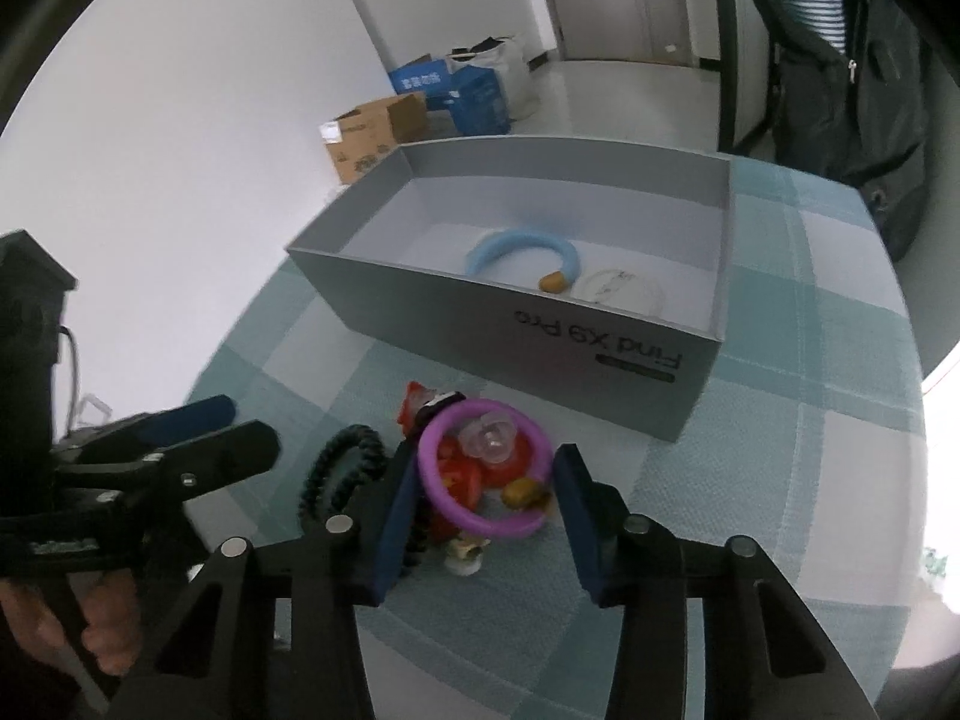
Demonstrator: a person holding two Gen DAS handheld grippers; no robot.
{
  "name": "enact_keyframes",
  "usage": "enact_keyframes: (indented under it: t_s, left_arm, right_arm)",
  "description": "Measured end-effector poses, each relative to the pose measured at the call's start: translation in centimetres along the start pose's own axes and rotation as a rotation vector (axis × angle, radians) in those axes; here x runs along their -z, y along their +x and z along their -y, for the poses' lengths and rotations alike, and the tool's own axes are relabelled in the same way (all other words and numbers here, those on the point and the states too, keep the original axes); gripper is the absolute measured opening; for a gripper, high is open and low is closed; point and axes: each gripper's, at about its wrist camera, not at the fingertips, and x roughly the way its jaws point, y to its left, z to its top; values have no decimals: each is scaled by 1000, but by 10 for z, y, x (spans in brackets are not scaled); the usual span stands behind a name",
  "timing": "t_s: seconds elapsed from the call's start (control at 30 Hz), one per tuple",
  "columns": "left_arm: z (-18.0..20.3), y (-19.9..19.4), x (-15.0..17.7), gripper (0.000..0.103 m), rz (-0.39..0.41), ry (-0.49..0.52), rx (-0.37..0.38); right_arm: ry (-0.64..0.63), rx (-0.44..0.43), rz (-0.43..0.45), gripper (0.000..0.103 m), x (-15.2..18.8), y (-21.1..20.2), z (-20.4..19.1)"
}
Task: Organize jewelry
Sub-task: 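Grasp the pink ring bracelet with the right gripper, then grasp the red charm with the left gripper while the right gripper holds the pink bracelet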
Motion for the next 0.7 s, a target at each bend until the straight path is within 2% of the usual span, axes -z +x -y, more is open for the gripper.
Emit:
enact_keyframes:
  t_s: [0.53, 0.7]
  left_arm:
    - [3, 3, -1, 80, -18, 10, 13]
    - [14, 1, -3, 80, 7, 66, 39]
  right_arm:
    - [88, -133, 72, 41, -5, -21, 10]
    - [129, -154, 122, 41, -5, -38, 23]
